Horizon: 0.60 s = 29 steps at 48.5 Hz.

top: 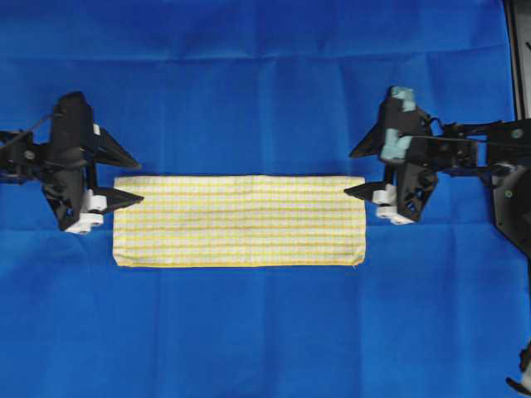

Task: Fold the yellow towel.
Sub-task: 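Pinch the left and right ends of the folded strip, then lift the strip and rotate it vertical, right gripper moving to top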

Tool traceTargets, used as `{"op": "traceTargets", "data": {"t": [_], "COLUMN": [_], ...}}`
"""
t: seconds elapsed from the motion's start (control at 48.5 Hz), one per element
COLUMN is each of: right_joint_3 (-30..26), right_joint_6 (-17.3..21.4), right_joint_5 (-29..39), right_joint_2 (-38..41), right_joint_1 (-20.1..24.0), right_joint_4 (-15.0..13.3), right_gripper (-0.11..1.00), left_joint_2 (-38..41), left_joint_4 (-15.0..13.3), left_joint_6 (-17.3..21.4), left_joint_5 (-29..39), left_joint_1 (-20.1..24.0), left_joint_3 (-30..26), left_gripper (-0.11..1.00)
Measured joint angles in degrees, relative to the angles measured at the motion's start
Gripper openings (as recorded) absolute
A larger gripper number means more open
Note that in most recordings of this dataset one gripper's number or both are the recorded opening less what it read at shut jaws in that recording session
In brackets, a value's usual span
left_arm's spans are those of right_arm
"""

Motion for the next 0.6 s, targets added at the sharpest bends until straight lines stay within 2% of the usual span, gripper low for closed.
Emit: {"op": "traceTargets", "data": {"t": [0.248,0.495,0.598], "right_joint_3": [-2.1,-2.6,-2.5], "right_joint_6": [0.0,0.0,0.0], "right_joint_5": [0.0,0.0,0.1], "right_joint_2": [7.3,9.3,9.4], "right_joint_1": [-0.3,-0.3,-0.3], "right_joint_4": [-0.1,-0.1,-0.1], "right_gripper": [0.75,0.74,0.67], "left_joint_2": [7.0,7.6,7.6], "left_joint_4": [0.0,0.0,0.0], "left_joint_6": [0.8,0.7,0.4], "left_joint_5": [1.2,3.9,4.7], "left_joint_1": [1.1,1.6,2.4], "left_joint_3": [-1.8,-2.2,-2.3], "left_gripper": [0.63,0.62,0.57]}}
